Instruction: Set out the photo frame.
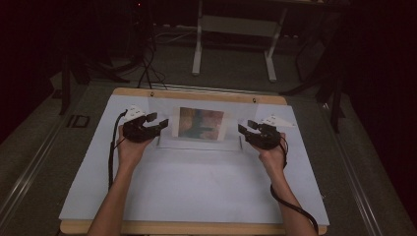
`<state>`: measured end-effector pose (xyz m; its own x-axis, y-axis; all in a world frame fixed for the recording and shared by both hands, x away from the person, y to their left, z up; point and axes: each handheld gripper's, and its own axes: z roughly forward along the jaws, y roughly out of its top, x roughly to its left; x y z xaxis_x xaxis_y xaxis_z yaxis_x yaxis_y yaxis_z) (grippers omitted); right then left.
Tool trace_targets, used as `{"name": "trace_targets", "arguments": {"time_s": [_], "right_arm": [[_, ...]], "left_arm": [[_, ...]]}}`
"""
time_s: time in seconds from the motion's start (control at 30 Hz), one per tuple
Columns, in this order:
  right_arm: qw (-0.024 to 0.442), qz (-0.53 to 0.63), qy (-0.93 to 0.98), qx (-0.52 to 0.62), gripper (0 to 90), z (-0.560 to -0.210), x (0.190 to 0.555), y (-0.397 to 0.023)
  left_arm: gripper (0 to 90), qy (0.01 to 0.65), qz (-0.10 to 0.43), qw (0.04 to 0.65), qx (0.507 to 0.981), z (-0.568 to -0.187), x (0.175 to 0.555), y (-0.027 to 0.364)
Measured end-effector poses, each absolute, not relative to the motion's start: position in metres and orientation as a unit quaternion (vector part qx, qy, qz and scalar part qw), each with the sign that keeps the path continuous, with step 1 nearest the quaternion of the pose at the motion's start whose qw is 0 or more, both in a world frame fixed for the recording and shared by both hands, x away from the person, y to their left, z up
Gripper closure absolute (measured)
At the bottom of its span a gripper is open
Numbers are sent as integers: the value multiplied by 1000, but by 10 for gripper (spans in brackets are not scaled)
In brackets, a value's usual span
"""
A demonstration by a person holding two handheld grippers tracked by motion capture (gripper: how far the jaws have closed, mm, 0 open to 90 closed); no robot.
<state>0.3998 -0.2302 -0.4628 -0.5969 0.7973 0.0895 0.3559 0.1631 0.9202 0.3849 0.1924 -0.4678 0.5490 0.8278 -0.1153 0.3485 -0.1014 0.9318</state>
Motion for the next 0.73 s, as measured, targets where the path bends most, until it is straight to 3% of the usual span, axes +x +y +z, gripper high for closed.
{"name": "trace_targets", "arguments": {"time_s": [0.23,0.33,0.5,0.73], "right_arm": [[214,517,726,399,487,-465,400,-229],[207,510,735,395,439,-465,405,-228],[214,504,740,391,393,-462,401,-237],[212,512,740,382,362,-445,386,-259]], "left_arm": [[408,421,228,528,701,-470,388,192],[371,427,221,524,703,-471,388,192],[308,433,217,540,688,-471,380,203],[305,441,226,544,677,-470,356,226]]}}
